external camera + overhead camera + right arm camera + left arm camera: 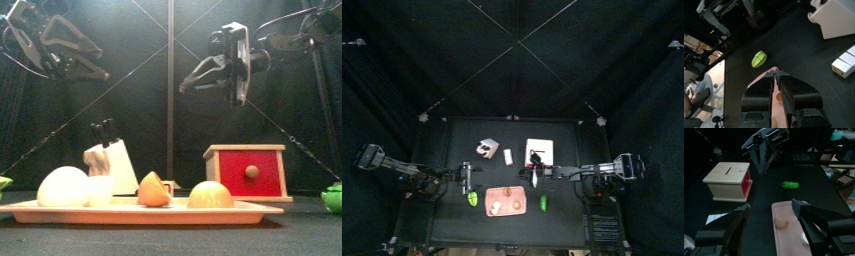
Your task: Grab drawer handle
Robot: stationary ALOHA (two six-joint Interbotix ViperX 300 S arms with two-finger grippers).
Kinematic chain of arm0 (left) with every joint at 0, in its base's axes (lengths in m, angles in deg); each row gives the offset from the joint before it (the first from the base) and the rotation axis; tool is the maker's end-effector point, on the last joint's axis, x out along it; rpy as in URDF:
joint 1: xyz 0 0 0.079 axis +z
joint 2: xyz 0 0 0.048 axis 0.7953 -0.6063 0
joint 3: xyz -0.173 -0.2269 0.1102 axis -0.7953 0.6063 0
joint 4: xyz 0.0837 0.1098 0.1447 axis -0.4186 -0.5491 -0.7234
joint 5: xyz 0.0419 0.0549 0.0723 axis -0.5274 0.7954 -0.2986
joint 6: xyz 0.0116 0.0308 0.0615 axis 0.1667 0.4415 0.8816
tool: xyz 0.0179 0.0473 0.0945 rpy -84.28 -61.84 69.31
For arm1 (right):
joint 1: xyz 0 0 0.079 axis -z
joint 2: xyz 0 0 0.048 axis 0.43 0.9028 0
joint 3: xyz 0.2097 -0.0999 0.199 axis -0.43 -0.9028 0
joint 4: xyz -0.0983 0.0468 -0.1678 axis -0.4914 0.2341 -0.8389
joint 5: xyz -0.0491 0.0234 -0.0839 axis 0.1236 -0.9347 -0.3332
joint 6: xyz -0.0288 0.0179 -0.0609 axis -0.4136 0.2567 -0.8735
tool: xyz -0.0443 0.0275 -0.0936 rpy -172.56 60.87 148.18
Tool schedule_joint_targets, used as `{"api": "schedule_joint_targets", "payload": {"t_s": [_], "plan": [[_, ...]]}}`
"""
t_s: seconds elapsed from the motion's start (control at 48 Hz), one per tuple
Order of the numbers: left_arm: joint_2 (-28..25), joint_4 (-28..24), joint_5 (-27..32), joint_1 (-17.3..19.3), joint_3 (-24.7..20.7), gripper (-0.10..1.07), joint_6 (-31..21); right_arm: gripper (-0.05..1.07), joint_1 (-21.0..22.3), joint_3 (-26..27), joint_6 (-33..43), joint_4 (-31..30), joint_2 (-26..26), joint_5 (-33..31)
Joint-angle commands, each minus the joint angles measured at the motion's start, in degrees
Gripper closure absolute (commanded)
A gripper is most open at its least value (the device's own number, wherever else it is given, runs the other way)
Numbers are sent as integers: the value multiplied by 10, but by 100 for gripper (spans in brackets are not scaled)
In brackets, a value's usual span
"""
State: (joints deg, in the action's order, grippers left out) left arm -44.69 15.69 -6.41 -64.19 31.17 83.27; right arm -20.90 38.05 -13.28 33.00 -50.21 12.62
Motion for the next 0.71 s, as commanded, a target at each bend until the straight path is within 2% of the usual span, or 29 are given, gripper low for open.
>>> {"api": "schedule_joint_targets", "payload": {"t_s": [0.0, 0.188, 0.354, 0.562, 0.688], "plan": [[0, -16, -4, -2, -7, -1, -14, 48, -3, 15, -1, 11, -18, -14], [1, -40, -2, -5, -4, -1, -24, 48, -8, 12, 0, 36, -27, -33], [4, -50, -4, -8, 2, -1, -22, 48, -14, 11, -1, 105, -47, -102], [4, -121, -27, -8, 22, -1, -25, 48, -22, 8, -1, 114, -69, -156], [4, -123, -40, -7, 34, -1, -26, 48, -20, 5, 0, 131, -72, -180]]}}
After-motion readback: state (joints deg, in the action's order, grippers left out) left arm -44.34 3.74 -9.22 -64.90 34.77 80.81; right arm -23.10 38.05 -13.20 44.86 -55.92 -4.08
